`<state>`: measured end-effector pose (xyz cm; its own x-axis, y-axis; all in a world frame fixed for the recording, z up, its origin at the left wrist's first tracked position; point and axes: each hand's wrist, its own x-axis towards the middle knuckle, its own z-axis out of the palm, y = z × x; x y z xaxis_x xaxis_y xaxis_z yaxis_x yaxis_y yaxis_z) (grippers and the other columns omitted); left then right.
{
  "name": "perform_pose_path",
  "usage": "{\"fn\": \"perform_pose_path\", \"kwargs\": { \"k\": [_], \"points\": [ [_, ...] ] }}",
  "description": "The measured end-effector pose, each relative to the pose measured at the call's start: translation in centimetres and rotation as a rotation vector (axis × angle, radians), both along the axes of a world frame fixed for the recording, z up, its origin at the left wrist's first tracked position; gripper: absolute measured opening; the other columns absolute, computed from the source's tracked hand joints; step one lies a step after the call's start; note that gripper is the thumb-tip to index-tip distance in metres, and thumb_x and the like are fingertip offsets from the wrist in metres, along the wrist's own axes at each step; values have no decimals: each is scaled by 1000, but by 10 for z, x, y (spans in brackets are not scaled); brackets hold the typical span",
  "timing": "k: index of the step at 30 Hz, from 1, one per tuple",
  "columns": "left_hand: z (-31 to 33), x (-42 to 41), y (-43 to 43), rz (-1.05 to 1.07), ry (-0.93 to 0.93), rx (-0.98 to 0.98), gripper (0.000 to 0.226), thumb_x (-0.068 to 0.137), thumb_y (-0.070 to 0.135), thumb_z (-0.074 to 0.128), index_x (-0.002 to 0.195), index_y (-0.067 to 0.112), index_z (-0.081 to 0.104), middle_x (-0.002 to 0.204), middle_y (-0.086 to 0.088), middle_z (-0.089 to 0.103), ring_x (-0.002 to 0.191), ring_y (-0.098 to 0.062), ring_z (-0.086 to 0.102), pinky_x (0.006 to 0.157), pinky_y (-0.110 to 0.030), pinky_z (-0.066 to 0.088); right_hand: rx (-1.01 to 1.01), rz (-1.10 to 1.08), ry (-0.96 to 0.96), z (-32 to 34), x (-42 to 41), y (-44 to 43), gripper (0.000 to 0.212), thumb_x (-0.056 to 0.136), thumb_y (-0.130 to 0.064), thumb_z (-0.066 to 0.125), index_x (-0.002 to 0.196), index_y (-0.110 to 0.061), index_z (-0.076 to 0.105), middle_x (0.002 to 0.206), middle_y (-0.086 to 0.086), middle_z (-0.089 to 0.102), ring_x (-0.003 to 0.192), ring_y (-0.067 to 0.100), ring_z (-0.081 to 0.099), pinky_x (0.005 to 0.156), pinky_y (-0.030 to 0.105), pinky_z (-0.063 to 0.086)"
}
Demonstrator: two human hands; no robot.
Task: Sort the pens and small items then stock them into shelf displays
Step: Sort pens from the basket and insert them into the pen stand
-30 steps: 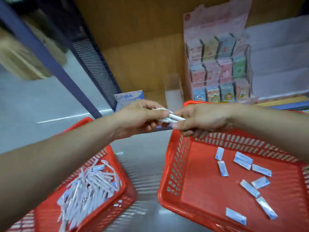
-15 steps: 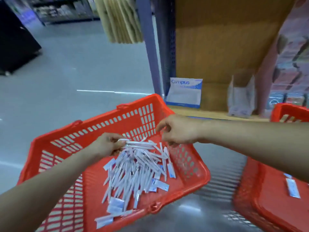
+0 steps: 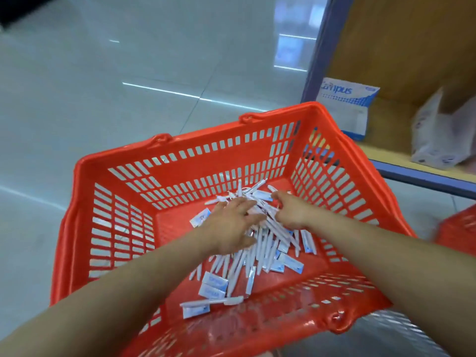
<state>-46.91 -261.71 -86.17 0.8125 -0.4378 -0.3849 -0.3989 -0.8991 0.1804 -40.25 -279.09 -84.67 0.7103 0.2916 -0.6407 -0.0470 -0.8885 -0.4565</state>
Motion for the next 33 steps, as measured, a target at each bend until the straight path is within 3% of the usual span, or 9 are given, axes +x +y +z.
{"fn": "perform_pose_path", "kwargs": {
  "k": [5,8,12,17,21,23,25,28,33],
  "points": [
    [-13,-11,-11,-112,24,113,60,85,62,49,139,46,27,157,-2,10,141,-29,11,108,-62,17,-173,204,-29,-28,-10,9,79,81,-30,64,148,-17,23,145,12,43,129,32,46,101,41,42],
    [-8,-8,6,-133,-29,195,50,85,58,52,131,42,43,152,-2,19,135,-28,22,105,-58,24,-182,256,-95,-33,-11,13,87,80,-42,68,149,-19,20,148,9,40,132,30,44,103,43,42],
    [-8,-14,29,-133,-9,278,38,86,55,51,116,34,61,147,0,28,130,-26,28,102,-54,23,-156,218,-71,-31,-10,20,66,83,-34,71,135,-8,41,128,12,57,115,29,56,91,32,47],
    [4,-10,36,-22,159,346,14,83,24,51,88,21,64,102,0,57,104,-24,49,88,-49,34,-77,126,131,-29,-16,36,20,82,-22,72,78,-15,54,77,5,60,69,22,59,56,27,44],
    [4,9,46,190,563,73,22,83,14,53,91,15,73,93,0,71,92,-21,65,83,-35,53,103,65,361,-27,-19,41,27,82,-26,77,101,-16,60,81,14,70,59,22,57,55,29,46],
    [0,14,52,470,556,-204,32,81,1,48,87,17,75,87,7,70,89,-13,65,81,-26,51,113,71,426,-25,-16,38,39,82,-30,76,114,-20,57,67,8,60,48,16,48,45,22,40],
    [-7,16,47,638,324,-346,29,84,1,47,86,17,72,86,7,67,85,-12,60,76,-22,47,151,12,384,-23,-11,36,34,85,-31,73,114,-21,60,74,5,61,55,16,54,46,22,44],
    [-17,19,23,614,19,-413,20,88,10,49,97,17,66,102,1,66,91,-18,59,78,-26,46,82,-5,-88,-25,1,28,25,88,-22,67,112,-16,66,104,4,68,94,20,64,71,23,46],
    [-45,15,-2,379,-9,-150,44,86,20,46,130,23,47,136,-1,47,120,-27,41,96,-44,42,6,26,-220,-38,4,17,61,91,-16,56,148,-15,33,145,10,47,131,32,45,105,40,40]
  ]
}}
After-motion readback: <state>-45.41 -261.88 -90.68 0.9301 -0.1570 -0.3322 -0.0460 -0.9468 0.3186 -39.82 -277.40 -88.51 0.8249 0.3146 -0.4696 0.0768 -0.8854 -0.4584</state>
